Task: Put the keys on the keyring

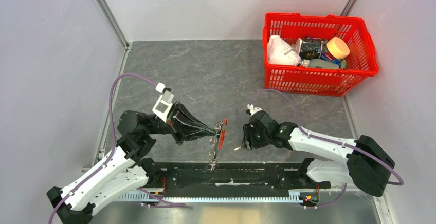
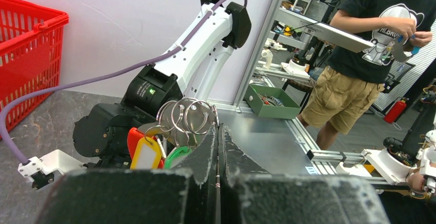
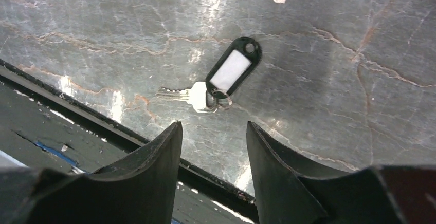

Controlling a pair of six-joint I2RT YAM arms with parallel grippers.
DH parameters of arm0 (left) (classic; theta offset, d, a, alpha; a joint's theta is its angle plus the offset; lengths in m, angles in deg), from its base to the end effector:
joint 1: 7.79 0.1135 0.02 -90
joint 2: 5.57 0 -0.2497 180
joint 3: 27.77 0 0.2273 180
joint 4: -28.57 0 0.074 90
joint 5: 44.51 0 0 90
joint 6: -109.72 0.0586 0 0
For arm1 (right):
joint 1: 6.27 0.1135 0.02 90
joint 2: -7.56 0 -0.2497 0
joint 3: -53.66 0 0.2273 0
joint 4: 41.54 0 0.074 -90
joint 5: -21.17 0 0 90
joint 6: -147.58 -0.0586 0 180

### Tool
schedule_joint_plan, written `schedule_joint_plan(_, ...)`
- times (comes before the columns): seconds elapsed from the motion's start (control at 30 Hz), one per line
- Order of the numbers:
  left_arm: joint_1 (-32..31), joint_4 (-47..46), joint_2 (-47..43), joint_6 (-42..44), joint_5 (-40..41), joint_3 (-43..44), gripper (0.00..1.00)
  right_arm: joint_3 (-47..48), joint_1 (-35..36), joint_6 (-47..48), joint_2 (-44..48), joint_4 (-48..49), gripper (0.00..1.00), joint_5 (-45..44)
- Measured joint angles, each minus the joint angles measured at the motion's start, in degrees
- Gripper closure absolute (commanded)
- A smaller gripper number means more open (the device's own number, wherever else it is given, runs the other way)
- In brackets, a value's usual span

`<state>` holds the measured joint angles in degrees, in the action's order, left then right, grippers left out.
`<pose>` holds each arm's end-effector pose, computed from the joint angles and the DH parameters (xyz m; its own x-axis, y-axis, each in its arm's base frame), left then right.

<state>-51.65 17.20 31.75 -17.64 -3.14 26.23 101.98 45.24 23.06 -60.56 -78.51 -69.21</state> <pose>0.0695 -0.1278 0.3831 -0.2982 -0.2697 -0.9156 0.9493 -0.1837 -0.2550 0.1332 0.1668 0.1573 -0.8712 -0.1851 -0.4547 -0.3480 0.8862 0.3060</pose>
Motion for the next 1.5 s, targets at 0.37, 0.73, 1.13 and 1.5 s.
schedule_joint_plan(0.37,0.00,0.02,0.02,0.02,-0.02,0.00,0.98,-2.93,-2.78,0.07,-1.84,7.76,0.51,4.66)
schedule_joint_plan(0.73,0.00,0.02,0.17,0.09,-0.02,0.00,0.98,-3.80,-2.89,0.04,-2.97,8.68,0.51,5.68)
schedule_joint_plan(1.13,0.00,0.13,0.02,0.15,-0.02,0.00,0.98,-4.15,-2.99,-0.17,-2.91,9.03,0.53,5.51)
schedule_joint_plan(1.5,0.00,0.07,0.07,0.15,-0.02,0.00,0.98,-4.66,-2.99,-0.83,-3.28,9.70,0.75,5.53)
